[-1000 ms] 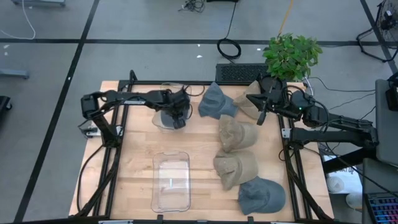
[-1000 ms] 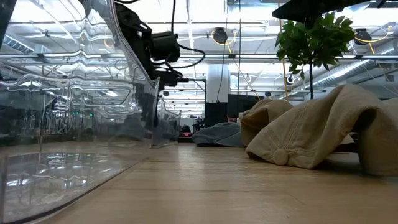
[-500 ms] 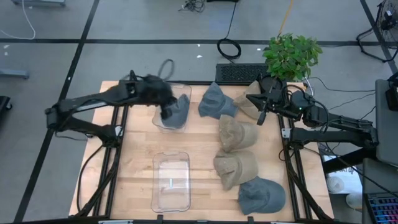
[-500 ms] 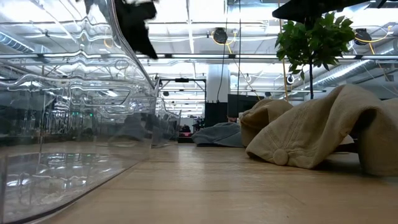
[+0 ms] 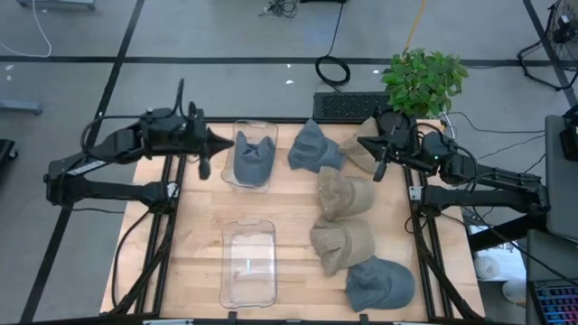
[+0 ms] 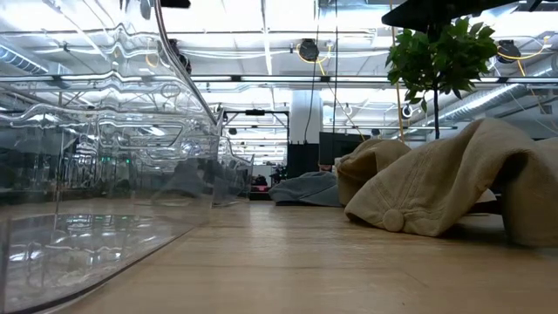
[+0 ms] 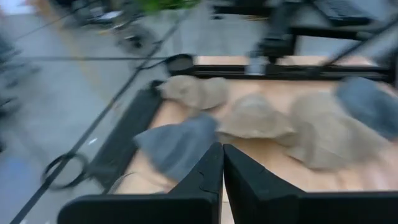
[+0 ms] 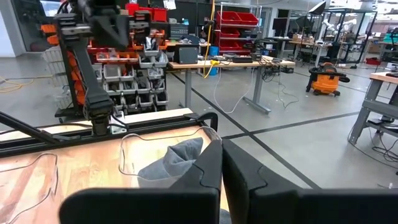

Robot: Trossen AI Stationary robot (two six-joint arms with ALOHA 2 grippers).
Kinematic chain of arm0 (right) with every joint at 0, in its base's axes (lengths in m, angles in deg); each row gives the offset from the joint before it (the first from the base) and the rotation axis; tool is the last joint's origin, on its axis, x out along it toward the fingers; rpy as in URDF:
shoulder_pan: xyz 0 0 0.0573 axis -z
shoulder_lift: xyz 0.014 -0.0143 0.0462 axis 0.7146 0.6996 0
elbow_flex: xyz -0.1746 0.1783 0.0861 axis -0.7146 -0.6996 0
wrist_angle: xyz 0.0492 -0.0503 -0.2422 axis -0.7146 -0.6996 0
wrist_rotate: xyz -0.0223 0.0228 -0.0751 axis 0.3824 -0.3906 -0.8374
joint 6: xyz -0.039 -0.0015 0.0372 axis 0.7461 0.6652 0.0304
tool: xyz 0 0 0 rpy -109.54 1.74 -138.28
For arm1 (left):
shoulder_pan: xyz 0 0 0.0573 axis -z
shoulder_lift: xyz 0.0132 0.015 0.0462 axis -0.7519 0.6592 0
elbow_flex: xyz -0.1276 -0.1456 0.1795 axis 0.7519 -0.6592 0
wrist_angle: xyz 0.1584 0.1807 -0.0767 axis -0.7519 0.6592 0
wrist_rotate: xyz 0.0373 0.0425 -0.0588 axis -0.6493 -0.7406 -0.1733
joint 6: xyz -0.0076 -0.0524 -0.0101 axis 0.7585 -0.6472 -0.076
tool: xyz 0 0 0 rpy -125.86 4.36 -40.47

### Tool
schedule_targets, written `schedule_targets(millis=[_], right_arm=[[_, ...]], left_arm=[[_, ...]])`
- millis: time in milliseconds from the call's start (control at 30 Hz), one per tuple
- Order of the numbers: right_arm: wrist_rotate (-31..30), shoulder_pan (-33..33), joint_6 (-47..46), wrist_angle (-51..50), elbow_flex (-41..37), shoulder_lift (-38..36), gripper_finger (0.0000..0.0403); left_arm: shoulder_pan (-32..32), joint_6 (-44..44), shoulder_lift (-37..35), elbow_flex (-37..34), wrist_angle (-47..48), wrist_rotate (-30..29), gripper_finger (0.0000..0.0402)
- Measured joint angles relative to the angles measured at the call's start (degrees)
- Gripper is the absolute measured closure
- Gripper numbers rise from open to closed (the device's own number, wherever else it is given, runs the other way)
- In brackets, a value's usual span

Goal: Stack caps by color
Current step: Stack the top blue cap on the blue cap in the top transparent bin

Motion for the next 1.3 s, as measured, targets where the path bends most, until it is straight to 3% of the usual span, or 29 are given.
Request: schedule_targets(millis=[200,633,1067,1300], right_arm=[[0.0,0.0,0.02,0.0,0.0,0.02,0.0403],[0.0,0.0,0.66,0.0,0.0,0.01,0.0403],[0.0,0.02,0.66,-0.02,0.0,0.04,0.0403],[0.0,0.01,0.66,-0.02,0.0,0.04,0.0403]], left_arm=[[0.07,2.92,-3.96,-1.54,-0.7,9.8,0.038],[-0.58,3.25,-9.25,-13.04,-3.93,9.95,0.038],[-0.88,3.01,-13.4,-14.42,-5.05,11.74,0.038],[-0.88,1.4,-14.43,-21.19,-8.07,11.87,0.038]])
